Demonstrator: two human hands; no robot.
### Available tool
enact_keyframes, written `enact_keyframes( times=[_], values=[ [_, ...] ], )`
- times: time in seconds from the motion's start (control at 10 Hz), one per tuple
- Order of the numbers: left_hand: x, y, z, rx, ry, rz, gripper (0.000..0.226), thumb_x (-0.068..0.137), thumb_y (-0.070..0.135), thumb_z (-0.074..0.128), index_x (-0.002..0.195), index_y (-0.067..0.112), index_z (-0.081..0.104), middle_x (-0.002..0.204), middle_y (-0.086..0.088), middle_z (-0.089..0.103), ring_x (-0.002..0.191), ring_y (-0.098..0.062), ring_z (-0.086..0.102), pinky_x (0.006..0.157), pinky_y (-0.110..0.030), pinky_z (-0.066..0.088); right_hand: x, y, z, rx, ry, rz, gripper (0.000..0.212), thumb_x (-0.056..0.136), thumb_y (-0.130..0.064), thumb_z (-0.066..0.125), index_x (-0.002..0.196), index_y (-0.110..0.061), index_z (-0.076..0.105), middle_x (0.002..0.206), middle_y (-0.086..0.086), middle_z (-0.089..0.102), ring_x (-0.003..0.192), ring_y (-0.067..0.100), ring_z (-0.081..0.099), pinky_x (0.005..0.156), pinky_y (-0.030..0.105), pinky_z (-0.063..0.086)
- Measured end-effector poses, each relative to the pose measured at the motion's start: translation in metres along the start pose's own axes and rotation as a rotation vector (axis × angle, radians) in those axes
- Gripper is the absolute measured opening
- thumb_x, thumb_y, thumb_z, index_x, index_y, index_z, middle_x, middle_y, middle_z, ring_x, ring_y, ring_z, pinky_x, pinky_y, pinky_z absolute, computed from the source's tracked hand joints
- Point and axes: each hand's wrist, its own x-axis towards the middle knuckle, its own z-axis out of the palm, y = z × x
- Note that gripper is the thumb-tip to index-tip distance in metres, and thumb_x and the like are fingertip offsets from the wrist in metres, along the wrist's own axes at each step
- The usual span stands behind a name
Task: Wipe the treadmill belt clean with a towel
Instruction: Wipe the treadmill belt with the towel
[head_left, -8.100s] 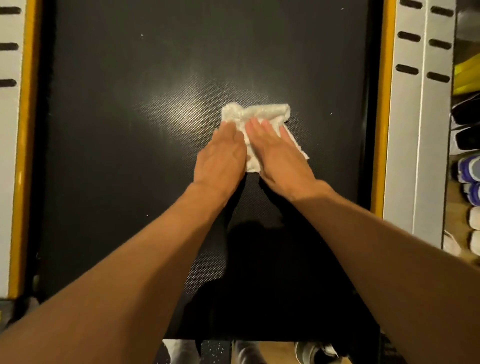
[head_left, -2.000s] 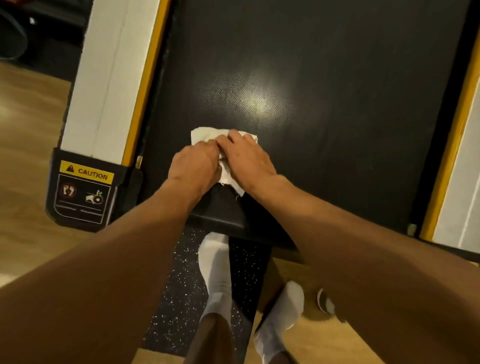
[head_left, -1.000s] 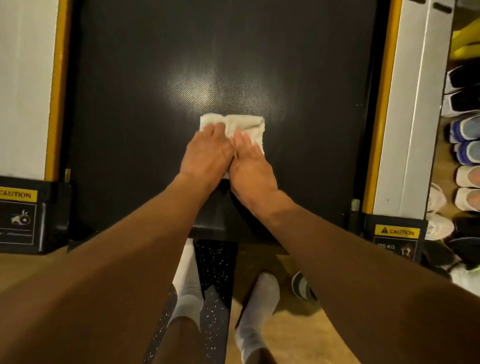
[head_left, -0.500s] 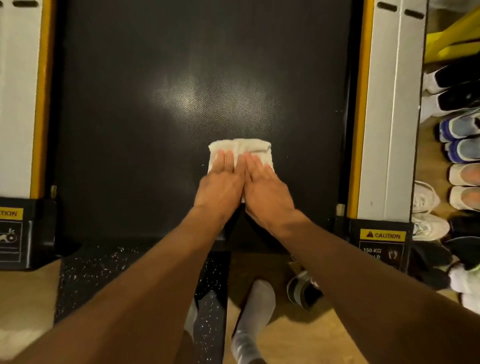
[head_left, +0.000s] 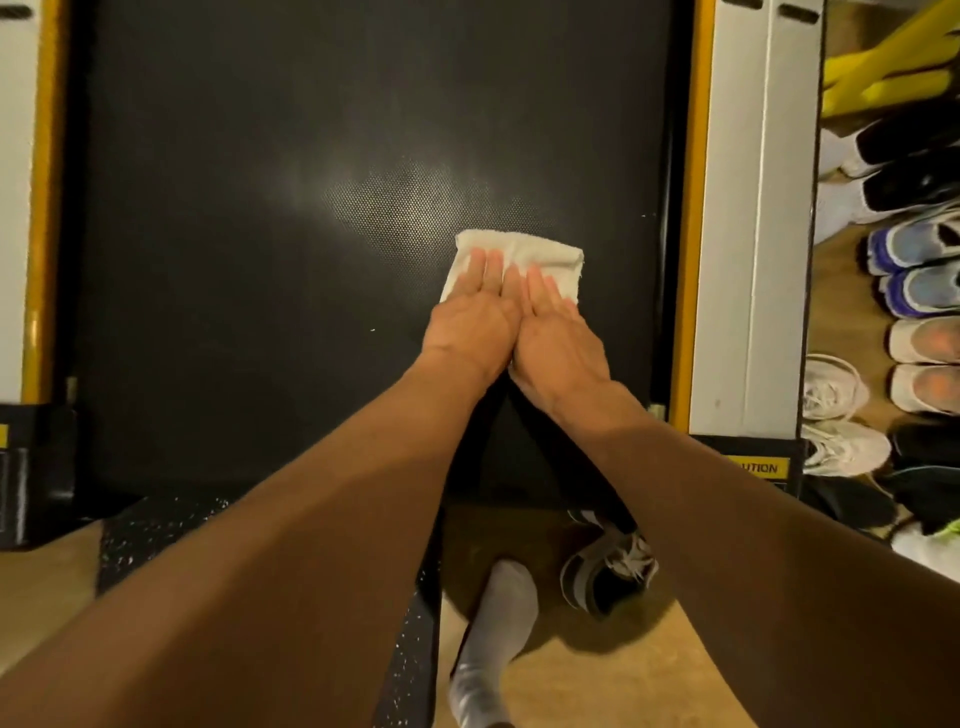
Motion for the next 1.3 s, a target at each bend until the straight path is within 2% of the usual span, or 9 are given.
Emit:
enact_keyframes(
  times=[0.2, 0.3, 0.5, 0.6, 0.7, 0.8, 1.0, 1.2, 1.3],
  values=[
    [-0.022, 0.014, 0.016, -0.05, -0.002, 0.112, 0.058, 0.103, 0.022, 0.03, 0.151, 0.005, 0.002, 0.159, -0.014, 0.0, 0.147, -0.028, -0.003, 0.118, -0.036, 0.009, -0.04, 0.01, 0.015, -0.05, -0.03, -0.015, 0.087, 0.093, -0.028, 0.053, 0.153, -0.007, -0.006, 0.162, 0.011, -0.008, 0.15, 0.023, -0.006, 0.122, 0.036, 0.004],
    [0.001, 0.012, 0.013, -0.163, 0.016, 0.059, 0.062, 0.101, 0.024, 0.036, 0.153, 0.012, 0.005, 0.16, -0.009, -0.001, 0.147, -0.024, -0.005, 0.115, -0.037, 0.02, -0.018, 0.024, 0.001, -0.045, 0.023, -0.02, 0.083, 0.094, -0.028, 0.052, 0.153, -0.006, -0.003, 0.162, 0.01, -0.002, 0.15, 0.022, 0.001, 0.122, 0.036, 0.009],
    [0.052, 0.03, 0.003, -0.237, 0.004, 0.03, 0.065, 0.098, 0.02, 0.044, 0.152, 0.014, 0.009, 0.16, -0.005, 0.0, 0.147, -0.025, -0.008, 0.115, -0.041, 0.022, 0.011, 0.047, -0.022, -0.008, 0.107, 0.035, 0.069, 0.1, -0.023, 0.043, 0.154, -0.01, 0.003, 0.163, 0.007, 0.005, 0.149, 0.023, 0.01, 0.118, 0.037, 0.018],
    [0.072, 0.032, -0.008, -0.2, 0.0, 0.05, 0.072, 0.095, 0.022, 0.05, 0.152, 0.012, 0.007, 0.16, -0.008, 0.0, 0.147, -0.028, -0.008, 0.118, -0.045, 0.017, 0.022, 0.058, -0.042, 0.184, 0.151, 0.137, 0.05, 0.104, -0.033, 0.029, 0.152, -0.02, 0.023, 0.153, 0.007, 0.035, 0.133, 0.027, 0.042, 0.106, 0.043, 0.038],
    [0.099, 0.048, -0.027, -0.152, -0.045, 0.059, 0.082, 0.093, 0.031, 0.054, 0.152, 0.011, 0.002, 0.16, -0.01, -0.006, 0.146, -0.03, -0.011, 0.118, -0.049, 0.005, 0.038, 0.065, -0.061, 0.83, 0.201, 0.493, 0.056, 0.097, -0.061, 0.03, 0.137, -0.026, 0.048, 0.124, -0.002, 0.061, 0.099, 0.017, 0.06, 0.086, 0.032, 0.049],
    [0.114, 0.068, -0.031, -0.136, -0.103, 0.078, 0.091, 0.09, 0.039, 0.058, 0.153, 0.011, -0.002, 0.159, -0.011, -0.01, 0.145, -0.032, -0.015, 0.117, -0.051, 0.001, 0.046, 0.077, -0.073, 1.036, 0.241, 0.693, 0.054, 0.096, -0.061, 0.036, 0.132, -0.023, 0.05, 0.112, -0.002, 0.061, 0.089, 0.014, 0.059, 0.082, 0.029, 0.05],
    [0.089, 0.075, -0.009, -0.146, -0.055, 0.244, 0.088, 0.088, 0.029, 0.063, 0.152, 0.015, 0.005, 0.16, -0.005, -0.005, 0.146, -0.025, -0.011, 0.119, -0.047, 0.002, -0.001, 0.085, -0.048, 0.818, 0.26, 0.467, 0.052, 0.103, -0.05, 0.02, 0.134, -0.02, 0.048, 0.118, 0.005, 0.063, 0.096, 0.016, 0.062, 0.085, 0.029, 0.047],
    [0.033, 0.078, 0.022, -0.075, -0.045, 0.345, 0.081, 0.091, 0.023, 0.057, 0.152, 0.015, 0.005, 0.16, -0.005, -0.004, 0.147, -0.024, -0.011, 0.12, -0.041, -0.003, -0.047, 0.076, -0.003, 0.211, 0.172, 0.321, 0.045, 0.102, -0.015, 0.024, 0.142, 0.001, 0.037, 0.145, 0.02, 0.042, 0.132, 0.036, 0.041, 0.105, 0.046, 0.036],
    [0.014, 0.083, 0.031, -0.098, -0.056, 0.278, 0.078, 0.095, 0.024, 0.05, 0.153, 0.018, -0.001, 0.16, 0.0, -0.009, 0.146, -0.021, -0.013, 0.12, -0.039, 0.001, -0.055, 0.064, 0.0, 0.094, 0.154, 0.296, 0.042, 0.099, -0.006, 0.03, 0.138, 0.007, 0.039, 0.14, 0.024, 0.043, 0.127, 0.042, 0.044, 0.098, 0.05, 0.04]
  ],
)
